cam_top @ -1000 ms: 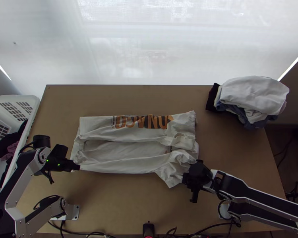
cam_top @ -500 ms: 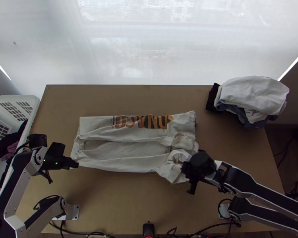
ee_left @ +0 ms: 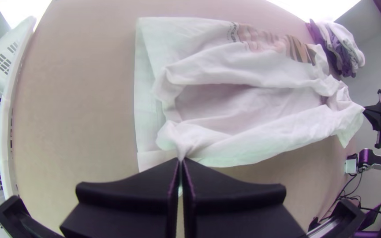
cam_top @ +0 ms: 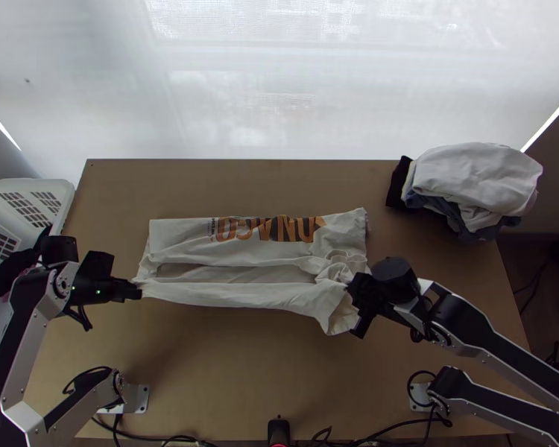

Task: Fold the t-shirt

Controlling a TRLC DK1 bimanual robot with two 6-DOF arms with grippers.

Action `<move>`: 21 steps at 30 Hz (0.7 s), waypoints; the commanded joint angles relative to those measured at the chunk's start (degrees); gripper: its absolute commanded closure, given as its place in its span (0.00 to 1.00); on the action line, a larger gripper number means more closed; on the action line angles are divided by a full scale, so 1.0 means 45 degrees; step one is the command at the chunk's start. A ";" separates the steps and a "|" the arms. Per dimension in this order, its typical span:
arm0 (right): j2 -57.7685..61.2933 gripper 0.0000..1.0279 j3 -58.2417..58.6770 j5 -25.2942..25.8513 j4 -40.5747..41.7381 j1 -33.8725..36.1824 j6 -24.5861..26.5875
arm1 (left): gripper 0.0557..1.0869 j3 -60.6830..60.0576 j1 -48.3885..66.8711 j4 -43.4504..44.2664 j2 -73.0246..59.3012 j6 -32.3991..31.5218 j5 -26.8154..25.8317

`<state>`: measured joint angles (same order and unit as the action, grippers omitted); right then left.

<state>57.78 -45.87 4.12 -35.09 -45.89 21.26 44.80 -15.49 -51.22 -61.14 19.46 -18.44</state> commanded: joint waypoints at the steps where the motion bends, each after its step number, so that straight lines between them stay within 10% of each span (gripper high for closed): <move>1: 0.0344 0.98 -0.0608 0.0002 0.0318 0.0979 -0.0016 | 0.97 0.1100 0.0004 -0.0043 -0.0611 -0.0126 -0.0298; 21: 0.3547 0.98 -0.2776 -0.0252 0.1724 0.2912 0.0257 | 0.97 0.4752 0.0433 0.0777 -0.4420 -0.0614 -0.0395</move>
<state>67.68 -54.98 4.03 -29.56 -36.03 21.47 60.88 -14.46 -48.60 -74.48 16.97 -20.16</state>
